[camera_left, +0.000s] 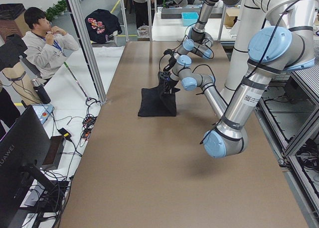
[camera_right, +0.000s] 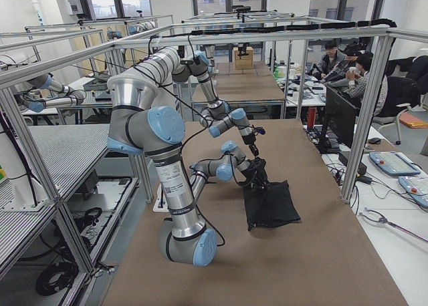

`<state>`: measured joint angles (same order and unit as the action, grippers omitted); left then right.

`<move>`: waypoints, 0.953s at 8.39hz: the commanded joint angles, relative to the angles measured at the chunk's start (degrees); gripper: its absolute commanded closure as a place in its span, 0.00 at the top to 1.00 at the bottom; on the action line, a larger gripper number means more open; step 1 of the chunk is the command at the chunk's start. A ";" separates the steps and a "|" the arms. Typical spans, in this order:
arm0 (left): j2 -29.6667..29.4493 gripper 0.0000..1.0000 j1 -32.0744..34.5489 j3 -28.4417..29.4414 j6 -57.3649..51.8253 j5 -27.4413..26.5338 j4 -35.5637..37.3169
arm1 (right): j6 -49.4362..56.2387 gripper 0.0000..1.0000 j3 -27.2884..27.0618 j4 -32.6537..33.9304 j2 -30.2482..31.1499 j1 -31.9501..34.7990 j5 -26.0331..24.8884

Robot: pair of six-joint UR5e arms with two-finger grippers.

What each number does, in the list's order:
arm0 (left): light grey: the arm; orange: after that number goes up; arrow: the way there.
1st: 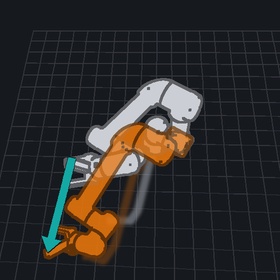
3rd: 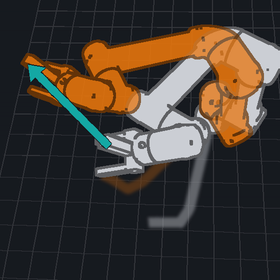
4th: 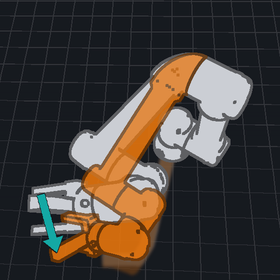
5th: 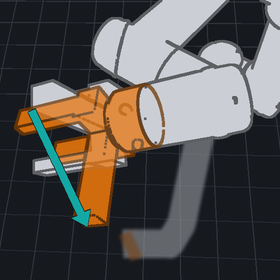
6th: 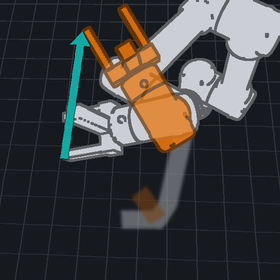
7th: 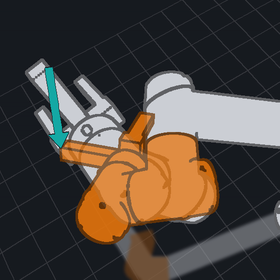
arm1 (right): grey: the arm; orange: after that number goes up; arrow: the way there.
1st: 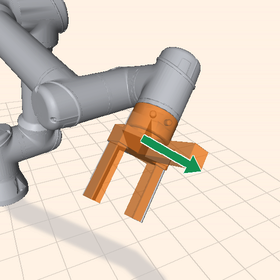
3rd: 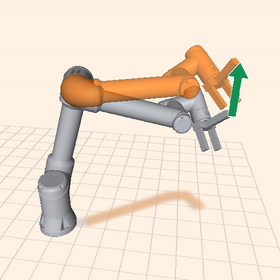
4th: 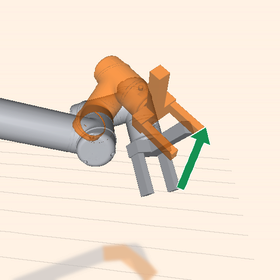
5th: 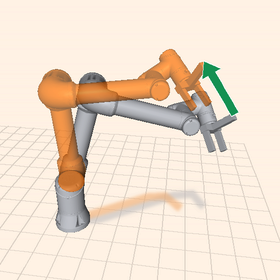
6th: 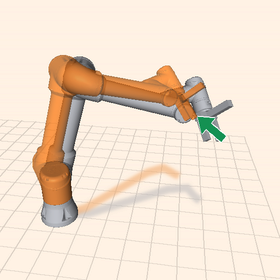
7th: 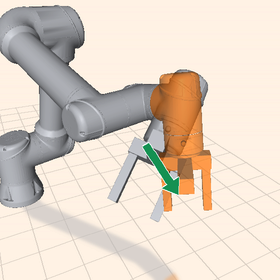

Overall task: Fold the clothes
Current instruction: 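Lift the near edge with both grippers and fold it away from the robot, then lay the folded edge down on the far half with both grippers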

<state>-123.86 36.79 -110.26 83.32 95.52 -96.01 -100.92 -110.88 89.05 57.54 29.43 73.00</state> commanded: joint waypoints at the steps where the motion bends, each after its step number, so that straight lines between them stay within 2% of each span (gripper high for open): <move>1: -4.79 0.00 2.67 11.08 -4.03 0.01 -0.41 | 4.67 0.00 10.89 -8.06 -2.86 3.35 1.09; 3: -8.57 0.00 3.11 18.56 -5.62 -0.34 -0.41 | 5.03 0.00 24.85 -15.46 -9.42 5.28 2.05; 4: -9.29 0.00 3.73 21.29 -6.58 -0.34 -1.37 | 6.43 0.00 28.83 -17.92 -10.94 6.34 3.19; 6: -9.47 0.00 3.99 29.71 -7.56 -0.51 -11.16 | 8.45 0.00 32.81 -20.75 -10.95 6.87 3.55; 7: -10.51 0.00 4.34 33.15 -8.00 -0.51 -14.52 | 9.42 0.00 33.44 -21.37 -10.69 6.96 3.55; 8: -11.92 0.00 4.70 34.57 -7.91 -0.51 -14.82 | 9.60 0.00 33.53 -21.81 -10.43 6.96 3.55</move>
<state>-133.76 40.89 -80.66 75.77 95.05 -106.88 -92.42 -78.75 68.60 46.84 36.21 76.46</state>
